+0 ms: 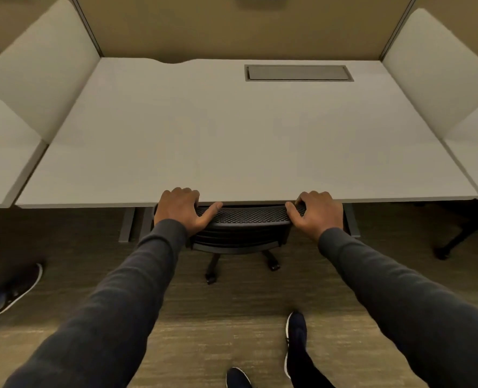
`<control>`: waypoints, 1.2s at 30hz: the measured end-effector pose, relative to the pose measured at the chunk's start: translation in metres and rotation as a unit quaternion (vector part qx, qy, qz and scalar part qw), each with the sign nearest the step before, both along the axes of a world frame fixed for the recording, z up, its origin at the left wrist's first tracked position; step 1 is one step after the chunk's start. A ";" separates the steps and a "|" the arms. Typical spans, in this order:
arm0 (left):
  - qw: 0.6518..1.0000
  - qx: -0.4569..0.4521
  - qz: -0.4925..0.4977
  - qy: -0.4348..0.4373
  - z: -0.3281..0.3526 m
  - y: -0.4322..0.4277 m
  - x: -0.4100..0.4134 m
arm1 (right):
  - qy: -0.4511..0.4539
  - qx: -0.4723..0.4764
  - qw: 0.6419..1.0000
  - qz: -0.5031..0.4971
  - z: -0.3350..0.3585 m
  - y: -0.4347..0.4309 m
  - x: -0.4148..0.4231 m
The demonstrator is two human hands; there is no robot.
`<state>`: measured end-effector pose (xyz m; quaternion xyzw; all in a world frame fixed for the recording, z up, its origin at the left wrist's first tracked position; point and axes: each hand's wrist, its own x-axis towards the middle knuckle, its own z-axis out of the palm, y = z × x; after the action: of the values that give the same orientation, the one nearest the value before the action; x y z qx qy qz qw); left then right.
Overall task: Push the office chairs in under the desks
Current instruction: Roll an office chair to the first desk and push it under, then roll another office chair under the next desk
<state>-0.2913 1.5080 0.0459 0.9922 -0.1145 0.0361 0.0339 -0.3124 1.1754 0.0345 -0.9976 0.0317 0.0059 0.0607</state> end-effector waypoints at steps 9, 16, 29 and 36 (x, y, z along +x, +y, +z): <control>0.999 0.017 0.047 0.021 0.000 -0.004 -0.001 | 0.110 0.049 0.990 0.076 0.020 -0.008 0.003; 0.998 -0.012 0.016 0.055 0.016 -0.089 -0.032 | 0.044 0.015 0.992 0.114 0.050 -0.071 -0.065; 0.977 -0.060 -0.206 0.016 0.027 -0.455 -0.199 | 0.020 0.084 0.995 -0.054 0.043 -0.291 -0.303; 0.962 -0.051 -0.262 0.052 0.013 -0.603 -0.278 | 0.007 0.086 0.990 -0.114 0.042 -0.409 -0.382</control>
<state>-0.5689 0.9048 0.0591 0.9250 -0.3665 -0.0194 0.0983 -0.6948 0.7663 0.0764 -0.9786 0.1447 0.0082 0.1459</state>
